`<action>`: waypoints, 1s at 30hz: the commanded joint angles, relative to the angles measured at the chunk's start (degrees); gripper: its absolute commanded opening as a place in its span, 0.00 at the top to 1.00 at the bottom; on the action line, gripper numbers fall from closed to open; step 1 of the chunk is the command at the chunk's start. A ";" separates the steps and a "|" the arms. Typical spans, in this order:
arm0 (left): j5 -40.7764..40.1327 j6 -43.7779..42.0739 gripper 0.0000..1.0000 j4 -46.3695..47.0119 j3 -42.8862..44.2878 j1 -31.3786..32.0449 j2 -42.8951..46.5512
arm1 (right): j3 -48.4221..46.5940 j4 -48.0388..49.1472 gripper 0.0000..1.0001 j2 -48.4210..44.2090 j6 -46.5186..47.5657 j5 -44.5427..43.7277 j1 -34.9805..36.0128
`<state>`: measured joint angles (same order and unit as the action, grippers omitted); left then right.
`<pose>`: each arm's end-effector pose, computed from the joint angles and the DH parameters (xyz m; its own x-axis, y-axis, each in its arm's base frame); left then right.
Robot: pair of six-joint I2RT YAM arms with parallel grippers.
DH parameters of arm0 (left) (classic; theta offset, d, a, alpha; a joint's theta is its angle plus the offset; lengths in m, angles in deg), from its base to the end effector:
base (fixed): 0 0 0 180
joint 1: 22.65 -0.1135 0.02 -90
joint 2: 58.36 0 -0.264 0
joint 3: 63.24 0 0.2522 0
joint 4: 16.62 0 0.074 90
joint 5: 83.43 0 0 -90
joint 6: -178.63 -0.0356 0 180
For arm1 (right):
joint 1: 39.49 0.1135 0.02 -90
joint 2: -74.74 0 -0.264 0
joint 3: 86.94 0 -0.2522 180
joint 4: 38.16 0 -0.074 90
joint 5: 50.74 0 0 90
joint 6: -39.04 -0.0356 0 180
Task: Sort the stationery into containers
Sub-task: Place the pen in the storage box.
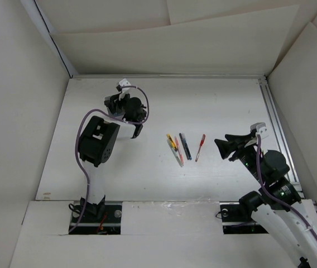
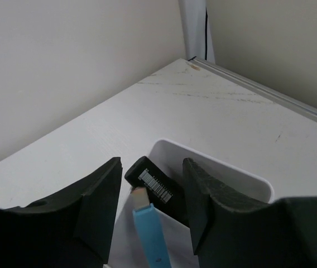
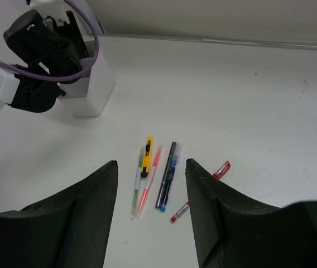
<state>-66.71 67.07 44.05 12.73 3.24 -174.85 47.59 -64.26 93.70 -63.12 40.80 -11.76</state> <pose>0.3824 -0.1477 0.2149 0.0371 0.0995 -0.9943 -0.7493 0.6611 0.0382 0.0930 0.0500 0.3126 -0.0968 0.1870 -0.9776 -0.4793 0.8521 0.2104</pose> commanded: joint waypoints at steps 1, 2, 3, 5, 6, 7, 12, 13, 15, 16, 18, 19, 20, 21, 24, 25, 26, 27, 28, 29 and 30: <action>-1.26 1.08 0.56 3.98 -0.60 0.04 3.72 | 0.06 2.93 0.43 0.55 0.30 1.54 0.14; -1.26 1.08 0.56 3.36 -0.60 0.04 4.42 | 0.06 2.93 0.43 0.55 0.30 1.54 0.14; -1.26 1.08 0.55 3.35 -0.60 0.65 4.43 | 0.06 2.93 0.43 0.55 0.30 1.54 0.14; -1.26 1.61 0.53 2.65 -0.60 1.35 6.62 | 0.06 2.93 0.43 0.03 0.30 1.54 0.14; -1.26 1.61 0.52 1.86 -0.60 1.36 7.41 | 0.06 2.93 0.43 0.02 0.30 2.06 0.14; -1.26 1.61 0.52 1.33 -0.60 2.14 8.28 | 0.06 2.93 0.43 0.02 0.30 2.06 0.14; 3.11 14.05 0.50 -22.02 2.81 3.55 17.68 | 1.29 2.23 0.43 0.02 -0.23 2.06 0.14; 4.53 18.62 0.50 -28.23 5.26 3.55 19.18 | 1.82 1.45 0.45 0.72 -0.23 2.06 0.14; 6.03 28.31 0.50 -38.95 6.69 3.55 23.21 | 2.34 0.30 0.51 1.34 -0.84 2.06 0.14; 8.13 30.42 0.51 -41.71 6.69 3.55 24.54 | 2.35 0.30 0.56 1.34 -0.84 2.06 0.14; 11.99 37.94 0.63 -51.34 9.23 4.08 28.13 | 3.83 -0.23 0.70 1.86 -1.46 2.06 0.14; 13.67 40.96 0.70 -54.63 9.24 4.08 29.29 | 3.84 -0.23 0.74 1.87 -1.46 2.06 0.14; 15.77 43.42 0.78 -57.62 9.76 4.08 30.43 | 4.80 -0.23 0.79 1.87 -1.46 2.06 0.14; 18.14 45.97 0.87 -60.43 9.77 4.08 31.66 | 5.42 -0.23 0.84 2.57 -1.46 2.58 0.14; 24.14 52.23 1.00 -66.87 8.11 5.92 36.23 | 5.42 -0.23 0.98 4.68 -1.46 2.59 0.14; 24.84 52.24 1.00 -66.88 7.14 8.62 37.90 | 5.42 -0.23 0.99 6.33 -1.46 3.11 0.14; 26.50 53.45 1.00 -68.70 6.52 10.13 37.91 | 5.42 -0.23 1.00 7.13 -1.46 3.12 0.14; 28.08 54.25 1.00 -69.94 5.99 11.62 38.43 | 5.42 -0.75 1.00 7.75 -1.46 3.12 0.14; 30.97 54.78 1.00 -71.26 5.99 12.77 38.44 | 5.42 -0.76 1.00 8.28 -1.46 3.12 0.14; 37.61 56.09 1.00 -75.53 6.86 14.35 36.44 | 5.42 -0.76 1.00 8.29 -1.46 3.12 0.14; 41.33 57.67 1.00 -76.88 6.87 15.15 35.20 | 4.90 -0.76 1.00 8.81 -1.46 2.42 0.14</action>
<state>-38.95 118.28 -22.37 20.03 15.61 -137.32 53.21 -66.23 102.14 -64.45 42.97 -11.76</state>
